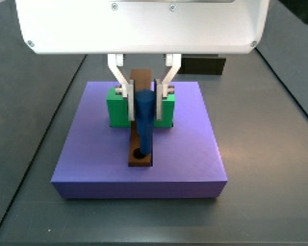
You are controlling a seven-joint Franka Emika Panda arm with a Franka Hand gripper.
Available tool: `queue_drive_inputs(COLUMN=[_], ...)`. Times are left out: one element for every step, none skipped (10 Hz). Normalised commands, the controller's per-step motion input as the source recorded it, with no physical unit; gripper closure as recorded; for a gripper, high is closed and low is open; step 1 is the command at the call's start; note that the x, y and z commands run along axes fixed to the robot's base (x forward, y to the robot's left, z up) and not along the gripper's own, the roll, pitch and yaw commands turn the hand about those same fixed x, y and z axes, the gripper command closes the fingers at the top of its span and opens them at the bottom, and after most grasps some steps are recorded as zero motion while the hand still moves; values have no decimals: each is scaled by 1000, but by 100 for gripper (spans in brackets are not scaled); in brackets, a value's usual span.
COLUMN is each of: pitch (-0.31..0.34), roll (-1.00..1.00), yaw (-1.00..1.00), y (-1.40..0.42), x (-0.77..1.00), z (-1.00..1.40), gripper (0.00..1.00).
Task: Pick up the blue object. Move up. Place the blue object on the fixture. Regrasp the blue object. Move to above the board. Insert the blue object.
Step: Insert the blue object.
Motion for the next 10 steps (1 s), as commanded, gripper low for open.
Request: queue_drive_inputs(pitch=[0, 0, 0, 0, 0, 0, 0, 0, 0, 0], roll=[-173, -157, -149, -150, -141, -141, -156, -139, -109, -84], yaw=[0, 29, 11, 0, 0, 0, 0, 0, 0, 0], y=[-9, -66, -31, 0, 0, 0, -129, -106, -86, -54], x=[-80, -100, -117, -126, -191, -183, -14, 0, 17, 74], z=[0, 0, 0, 0, 0, 0, 0, -29, -83, -100], gripper=[100, 100, 100, 100, 100, 100, 100, 100, 100, 100])
